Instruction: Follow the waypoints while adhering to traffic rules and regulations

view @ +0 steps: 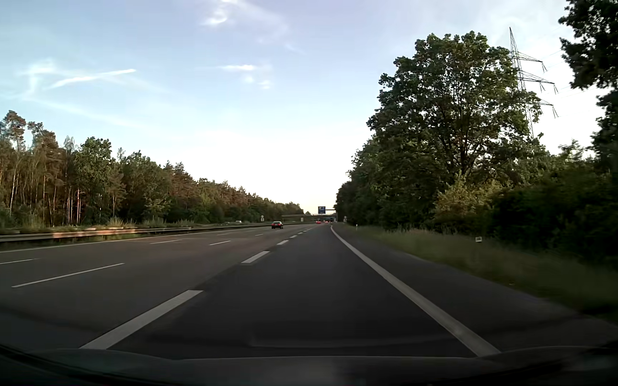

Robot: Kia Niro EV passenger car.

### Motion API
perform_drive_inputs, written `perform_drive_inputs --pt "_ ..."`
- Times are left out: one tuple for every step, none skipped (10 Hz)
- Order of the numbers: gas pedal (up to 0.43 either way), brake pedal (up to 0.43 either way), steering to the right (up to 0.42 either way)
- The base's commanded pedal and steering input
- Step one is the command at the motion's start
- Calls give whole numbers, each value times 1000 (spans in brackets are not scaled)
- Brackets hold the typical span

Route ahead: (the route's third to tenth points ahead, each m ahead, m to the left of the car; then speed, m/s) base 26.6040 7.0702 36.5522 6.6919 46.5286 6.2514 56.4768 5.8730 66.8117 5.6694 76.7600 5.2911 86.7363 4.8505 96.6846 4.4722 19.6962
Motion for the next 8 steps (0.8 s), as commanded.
perform_drive_inputs --pt "409 0 4" --pt "409 0 3" --pt "409 0 1" --pt "409 0 1" --pt "409 0 1" --pt "409 0 1" --pt "409 0 1" --pt "409 0 0"
